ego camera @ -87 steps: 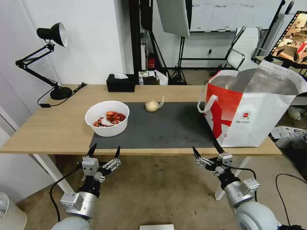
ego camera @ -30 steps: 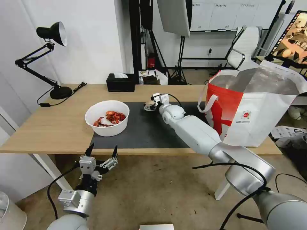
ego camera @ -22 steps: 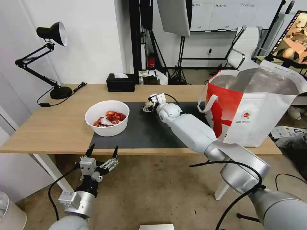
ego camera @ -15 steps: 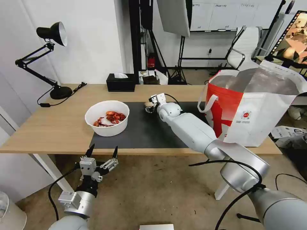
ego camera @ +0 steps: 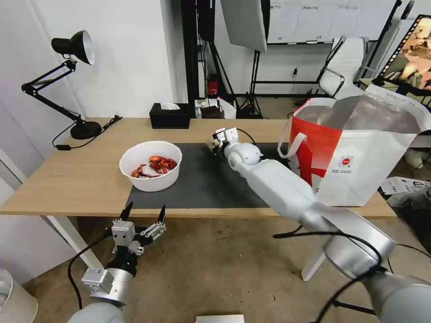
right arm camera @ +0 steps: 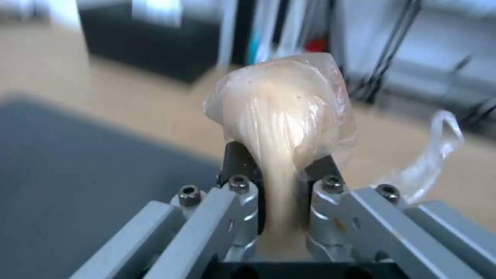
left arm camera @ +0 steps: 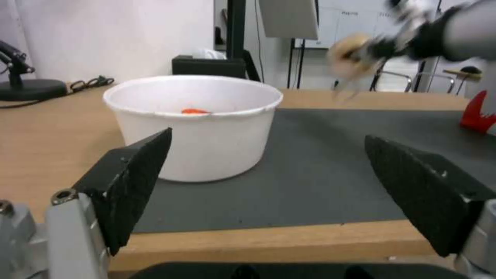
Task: Pick up the trash from the table and place it into the takeout bag.
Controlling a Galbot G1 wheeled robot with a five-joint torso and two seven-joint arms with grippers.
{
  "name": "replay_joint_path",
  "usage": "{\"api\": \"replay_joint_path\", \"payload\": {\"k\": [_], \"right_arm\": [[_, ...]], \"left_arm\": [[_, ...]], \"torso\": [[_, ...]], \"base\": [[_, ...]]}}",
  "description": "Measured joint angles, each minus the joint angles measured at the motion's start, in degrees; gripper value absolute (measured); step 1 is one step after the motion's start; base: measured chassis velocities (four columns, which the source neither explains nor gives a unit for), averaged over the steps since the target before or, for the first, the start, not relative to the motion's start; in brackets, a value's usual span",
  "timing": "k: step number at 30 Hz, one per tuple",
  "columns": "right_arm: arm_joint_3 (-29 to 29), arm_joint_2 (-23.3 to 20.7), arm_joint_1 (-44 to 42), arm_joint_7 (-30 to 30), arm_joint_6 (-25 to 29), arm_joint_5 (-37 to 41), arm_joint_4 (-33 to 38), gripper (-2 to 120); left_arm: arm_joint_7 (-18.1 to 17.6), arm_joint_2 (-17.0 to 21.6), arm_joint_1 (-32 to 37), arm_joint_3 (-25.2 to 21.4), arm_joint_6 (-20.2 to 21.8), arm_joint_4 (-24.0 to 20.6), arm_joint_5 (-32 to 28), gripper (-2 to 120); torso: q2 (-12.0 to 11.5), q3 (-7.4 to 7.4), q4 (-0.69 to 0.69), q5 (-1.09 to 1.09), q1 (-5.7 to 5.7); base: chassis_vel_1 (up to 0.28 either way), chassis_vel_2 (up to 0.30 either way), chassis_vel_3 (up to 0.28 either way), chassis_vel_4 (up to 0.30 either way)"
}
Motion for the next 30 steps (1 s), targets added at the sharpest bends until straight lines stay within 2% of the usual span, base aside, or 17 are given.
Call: {"api": "replay_joint_path", "payload": {"k": [2,3,4,7,8,11,12,15,19,24,27,30], "right_arm": [[2.56,-5.11,-3.55,6.43,0.09,0.45,12.21,7],[3.42,-6.92,-4.71,8.03,0.10,0.72,15.74,7],[3.42,-6.92,-4.71,8.03,0.10,0.72,15.74,7],[8.05,-15.70,-7.49,12.64,-0.18,2.81,27.36,7],[8.05,-15.70,-7.49,12.64,-0.18,2.81,27.36,7],[14.01,-24.93,-10.20,15.21,-4.06,6.84,34.74,7],[14.01,-24.93,-10.20,15.21,-4.06,6.84,34.74,7],[17.90,-30.89,-11.87,16.78,-5.74,10.31,37.09,7],[21.59,-34.23,-13.19,15.59,-4.92,11.69,37.01,7],[23.46,-35.61,-14.54,15.59,-5.00,12.81,36.40,7],[24.00,-35.90,-15.15,17.78,-6.08,15.03,36.19,7],[24.61,-35.93,-15.33,19.62,-8.40,17.60,35.94,20]], "left_arm": [[0.02,-0.01,0.58,0.07,0.00,-0.67,0.05,100],[0.00,-0.01,0.77,0.17,-0.01,-0.93,0.09,100],[0.00,-0.01,0.77,0.17,-0.01,-0.93,0.09,100],[0.02,0.09,1.02,0.88,-0.08,-1.93,0.31,100],[0.02,0.09,1.02,0.88,-0.08,-1.93,0.31,100],[0.07,0.28,1.49,1.47,-0.19,-2.89,0.63,100],[0.07,0.28,1.49,1.47,-0.19,-2.89,0.63,100],[0.26,0.24,2.03,2.33,-0.49,-3.09,1.04,100],[0.39,0.12,1.74,3.22,-0.56,-3.29,1.29,100],[0.42,0.02,1.67,3.67,-0.54,-3.45,1.37,100],[0.42,-0.07,1.68,3.70,-0.44,-3.64,1.38,100],[0.44,-0.28,1.83,3.70,-0.33,-3.91,1.62,100]], "torso": [[0.01,-0.01,0.00,0.00,-0.01],[0.00,-0.01,0.00,0.01,-0.02],[0.00,-0.01,0.00,0.01,-0.02],[0.01,-0.02,0.00,-0.02,-0.02],[0.01,-0.02,0.00,-0.02,-0.02],[0.01,-0.02,-0.02,0.00,-0.02],[0.01,-0.02,-0.02,0.00,-0.02],[0.01,-0.02,0.00,0.00,-0.02],[0.01,-0.01,0.00,-0.01,-0.01],[0.00,-0.01,0.01,-0.01,-0.01],[0.00,0.00,0.01,0.00,-0.01],[0.01,0.00,0.01,-0.01,-0.01]], "base": [[0.000,0.000,0.000,0.000],[0.000,0.000,0.000,0.000],[0.000,0.000,0.000,0.000],[0.000,0.000,0.000,0.000],[0.000,0.000,0.000,0.000],[0.000,0.000,0.000,0.000],[0.000,0.000,0.000,0.000],[0.000,0.000,0.000,0.000],[0.000,0.000,0.000,0.000],[0.000,0.000,0.000,0.000],[0.000,0.000,0.000,0.000],[0.000,0.000,0.000,0.000]]}}
